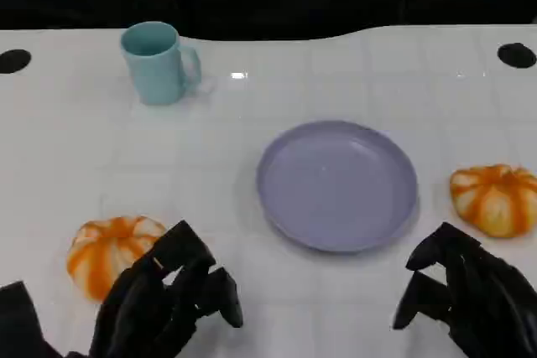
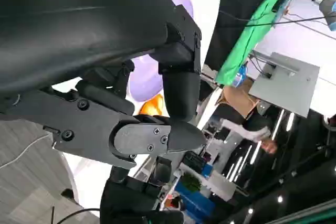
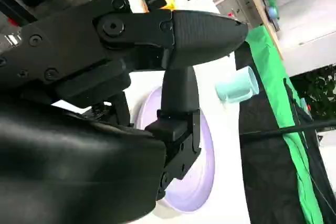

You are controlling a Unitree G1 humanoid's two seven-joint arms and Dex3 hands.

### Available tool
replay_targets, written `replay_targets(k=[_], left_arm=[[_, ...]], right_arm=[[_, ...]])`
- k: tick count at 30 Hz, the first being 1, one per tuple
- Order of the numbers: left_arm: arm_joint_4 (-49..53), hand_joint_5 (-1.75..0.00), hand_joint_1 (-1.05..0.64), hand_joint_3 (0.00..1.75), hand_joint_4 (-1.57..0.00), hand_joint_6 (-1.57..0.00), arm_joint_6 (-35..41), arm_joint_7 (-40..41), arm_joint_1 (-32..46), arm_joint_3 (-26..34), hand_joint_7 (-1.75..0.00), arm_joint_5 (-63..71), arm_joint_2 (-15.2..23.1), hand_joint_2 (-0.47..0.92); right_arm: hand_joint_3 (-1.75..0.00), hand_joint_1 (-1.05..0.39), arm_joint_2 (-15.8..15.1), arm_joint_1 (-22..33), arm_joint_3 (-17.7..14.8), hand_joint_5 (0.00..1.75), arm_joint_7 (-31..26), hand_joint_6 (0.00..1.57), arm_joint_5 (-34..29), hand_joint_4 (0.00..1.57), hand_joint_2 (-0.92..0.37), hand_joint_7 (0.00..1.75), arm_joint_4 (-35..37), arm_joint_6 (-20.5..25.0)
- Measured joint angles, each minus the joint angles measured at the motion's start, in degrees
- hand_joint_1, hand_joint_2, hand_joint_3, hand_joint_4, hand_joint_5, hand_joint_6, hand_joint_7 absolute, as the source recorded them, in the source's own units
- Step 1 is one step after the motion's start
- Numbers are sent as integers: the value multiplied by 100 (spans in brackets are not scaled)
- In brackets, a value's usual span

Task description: Grasp the bread from the table and place it into the plate.

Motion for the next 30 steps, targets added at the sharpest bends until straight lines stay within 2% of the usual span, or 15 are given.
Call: replay_targets(k=[19, 23, 26, 27, 28, 30], left_arm=[[1, -175, -59, 41, -73, -43, -4, -4, -4, 3, -172, 5, -3, 92], [1, -175, -57, 41, -62, -47, -4, -16, -9, 21, -151, -1, -1, 92], [1, -175, -57, 41, -61, -48, -14, -58, -20, 32, -148, -1, 5, 92], [1, -154, -58, 36, -56, -56, -17, -70, -26, 35, -112, -1, 6, 92], [2, -146, -58, 34, -55, -61, -110, -72, -28, 32, -95, 53, 7, 92], [1, -118, -58, 23, -57, -71, -454, -66, -42, 33, -54, 250, 14, 92]], right_arm=[[-47, -53, 0, 0, 7, 175, 1, 43, -2, 63, -92, 167, 0, -1], [-47, -52, 1, 0, 9, 175, -5, 43, -2, 64, -92, 169, 0, -1], [-47, -52, 2, 0, 9, 175, -20, 43, 0, 64, -92, 170, 0, 0], [-47, -52, 2, 0, 9, 175, -25, 42, 1, 64, -92, 169, 0, 0], [-47, -52, 2, -1, 10, 175, -26, 42, 1, 64, -92, 169, 0, 0], [-46, -54, 2, -1, 9, 175, -29, 44, 2, 64, -92, 168, 0, 2]])
